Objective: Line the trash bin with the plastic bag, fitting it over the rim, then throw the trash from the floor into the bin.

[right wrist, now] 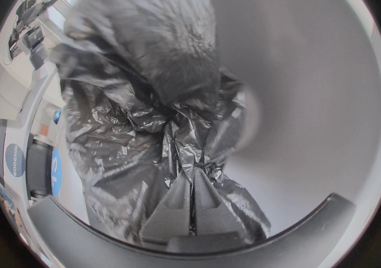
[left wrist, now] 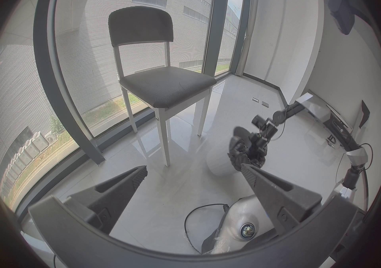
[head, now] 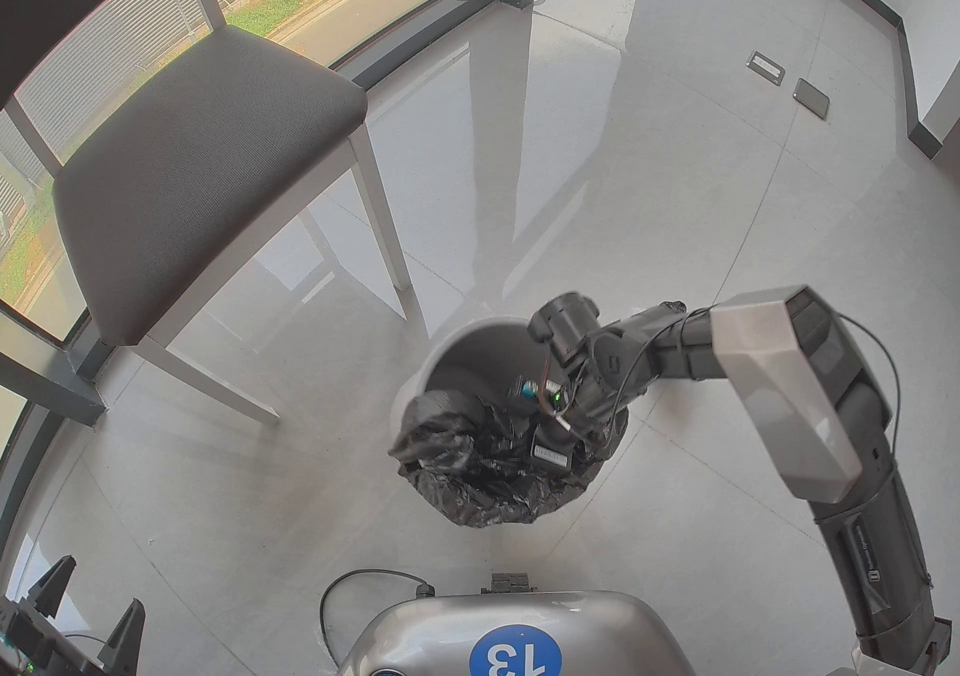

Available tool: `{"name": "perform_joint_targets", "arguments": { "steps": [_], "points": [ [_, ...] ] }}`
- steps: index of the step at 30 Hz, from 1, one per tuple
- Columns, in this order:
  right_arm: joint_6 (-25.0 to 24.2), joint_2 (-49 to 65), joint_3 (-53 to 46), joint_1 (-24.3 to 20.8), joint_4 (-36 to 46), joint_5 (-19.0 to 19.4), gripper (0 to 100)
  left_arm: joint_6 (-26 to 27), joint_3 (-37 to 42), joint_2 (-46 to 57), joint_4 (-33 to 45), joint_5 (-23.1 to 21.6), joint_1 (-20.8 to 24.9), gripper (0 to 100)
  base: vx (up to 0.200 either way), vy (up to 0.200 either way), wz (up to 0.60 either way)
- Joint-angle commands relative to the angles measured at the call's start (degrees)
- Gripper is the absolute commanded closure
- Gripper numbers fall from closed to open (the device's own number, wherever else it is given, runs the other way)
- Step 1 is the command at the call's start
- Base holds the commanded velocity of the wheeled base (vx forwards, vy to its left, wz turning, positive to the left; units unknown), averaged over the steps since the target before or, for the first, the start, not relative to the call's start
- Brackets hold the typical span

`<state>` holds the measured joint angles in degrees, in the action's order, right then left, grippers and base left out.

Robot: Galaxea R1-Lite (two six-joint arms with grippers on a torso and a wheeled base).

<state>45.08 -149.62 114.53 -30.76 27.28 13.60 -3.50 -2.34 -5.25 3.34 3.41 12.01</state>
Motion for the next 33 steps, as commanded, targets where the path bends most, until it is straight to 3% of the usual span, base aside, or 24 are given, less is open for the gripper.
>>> {"name": "perform_joint_targets", "arguments": {
  "steps": [1, 6, 10, 17, 29, 31, 33],
  "points": [
    [-0.7, 27.97, -5.46, 4.3, -15.33, -1.3, 100, -0.02, -0.03, -0.28, 0.0, 0.01, 0.03, 0, 0.0, 0.0, 0.0],
    [-4.48, 32.63, -18.55, 9.22, -21.75, -1.74, 100, -0.02, 0.06, -0.28, 0.0, 0.01, 0.03, 0, 0.0, 0.0, 0.0],
    [-8.08, 33.78, -20.4, 10.54, -22.1, -1.65, 100, -0.02, -0.03, -0.28, 0.0, 0.01, 0.03, 0, 0.0, 0.0, 0.0],
    [-8.61, 34.04, -20.05, 11.95, -21.31, -1.3, 100, -0.02, -0.03, -0.28, 0.0, 0.01, 0.03, 0, 0.0, 0.0, 0.0],
    [-14.49, 33.78, -20.22, 9.31, -22.1, 0.99, 100, -0.02, -0.03, -0.28, 0.0, 0.01, 0.03, 0, 0.0, 0.0, 0.0],
    [-17.4, 33.69, -20.75, 7.73, -22.71, 1.25, 100, -0.02, -0.03, -0.28, 0.0, 0.01, 0.03, 0, 0.0, 0.0, 0.0],
    [-23.9, 32.37, -21.1, 4.04, -26.84, 1.34, 100, -0.02, -0.03, -0.28, 0.0, 0.01, 0.03, 0, 0.0, 0.0, 0.0]
  ]
}}
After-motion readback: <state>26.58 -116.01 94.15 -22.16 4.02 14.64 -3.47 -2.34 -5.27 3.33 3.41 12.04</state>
